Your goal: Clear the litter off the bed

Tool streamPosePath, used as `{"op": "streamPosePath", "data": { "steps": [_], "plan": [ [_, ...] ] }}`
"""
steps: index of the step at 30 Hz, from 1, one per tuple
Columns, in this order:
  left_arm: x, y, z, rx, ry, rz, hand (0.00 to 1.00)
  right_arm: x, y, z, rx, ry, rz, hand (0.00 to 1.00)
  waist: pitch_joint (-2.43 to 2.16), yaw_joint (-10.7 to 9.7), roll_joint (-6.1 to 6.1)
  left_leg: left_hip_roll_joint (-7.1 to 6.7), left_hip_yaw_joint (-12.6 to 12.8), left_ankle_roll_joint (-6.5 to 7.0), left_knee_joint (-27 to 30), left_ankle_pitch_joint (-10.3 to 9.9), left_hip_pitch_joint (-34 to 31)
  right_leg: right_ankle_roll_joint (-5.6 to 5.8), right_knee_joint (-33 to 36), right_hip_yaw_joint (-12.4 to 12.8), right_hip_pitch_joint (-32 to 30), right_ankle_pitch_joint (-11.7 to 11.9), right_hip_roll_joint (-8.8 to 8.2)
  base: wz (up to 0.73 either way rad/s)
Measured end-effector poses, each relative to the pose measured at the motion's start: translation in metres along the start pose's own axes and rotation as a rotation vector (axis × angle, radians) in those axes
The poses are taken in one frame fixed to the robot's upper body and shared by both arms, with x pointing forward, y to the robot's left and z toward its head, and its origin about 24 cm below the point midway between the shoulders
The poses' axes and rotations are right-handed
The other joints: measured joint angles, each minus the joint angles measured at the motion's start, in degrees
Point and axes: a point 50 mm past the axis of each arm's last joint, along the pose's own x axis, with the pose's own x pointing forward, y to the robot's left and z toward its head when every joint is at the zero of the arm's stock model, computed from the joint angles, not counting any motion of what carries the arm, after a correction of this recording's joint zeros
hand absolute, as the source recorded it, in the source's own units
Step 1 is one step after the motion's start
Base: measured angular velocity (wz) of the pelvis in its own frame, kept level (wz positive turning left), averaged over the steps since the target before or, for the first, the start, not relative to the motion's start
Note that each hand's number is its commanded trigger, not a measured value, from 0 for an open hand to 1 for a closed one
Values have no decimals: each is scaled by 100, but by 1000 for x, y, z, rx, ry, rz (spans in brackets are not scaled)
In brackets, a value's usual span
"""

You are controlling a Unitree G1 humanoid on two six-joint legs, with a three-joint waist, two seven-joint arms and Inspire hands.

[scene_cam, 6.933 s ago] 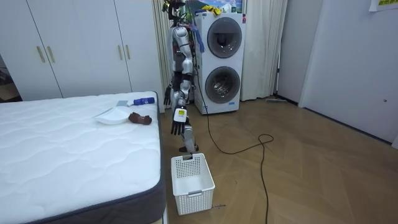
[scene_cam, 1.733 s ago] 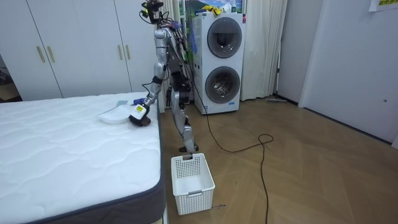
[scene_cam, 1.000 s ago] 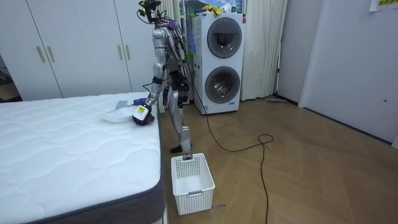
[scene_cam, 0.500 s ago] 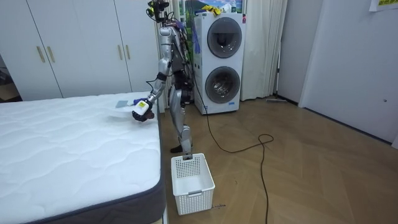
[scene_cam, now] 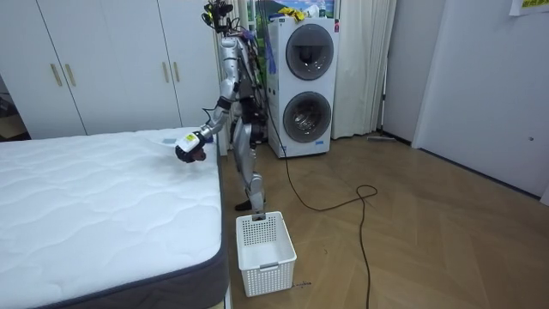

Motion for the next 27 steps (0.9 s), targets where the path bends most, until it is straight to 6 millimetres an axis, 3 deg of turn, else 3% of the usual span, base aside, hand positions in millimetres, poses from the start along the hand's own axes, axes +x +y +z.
{"op": "streamPosePath", "data": {
  "steps": [3,8,13,18,27],
  "plan": [
    [-1,-1,0,17,-11,-9,100,3,-1,21,65,-52,-49,0,6,-81,-13,-48,-3,20,157,-43,-83,14,216,-17,-115,-104,-82,5],
    [-3,-4,-4,38,-12,-25,100,2,1,50,121,-167,-120,0,43,-41,-97,-52,50,32,271,-71,-200,18,329,61,-276,-108,-80,-6],
    [-8,-6,-10,55,-1,-41,100,-5,8,84,128,-329,-192,0,42,-26,-119,-35,78,40,400,-78,-487,17,352,124,-524,-30,-54,-4],
    [-9,-8,-10,72,-8,-56,100,-22,14,124,179,-536,-289,0,33,50,-160,-40,130,63,482,-93,-677,33,422,190,-734,-19,-58,-3],
    [-12,-14,-14,88,4,-135,100,-47,22,162,113,-818,-415,0,33,126,-158,-39,158,79,518,-106,-700,42,443,209,-754,-23,-62,0]
  ]
}}
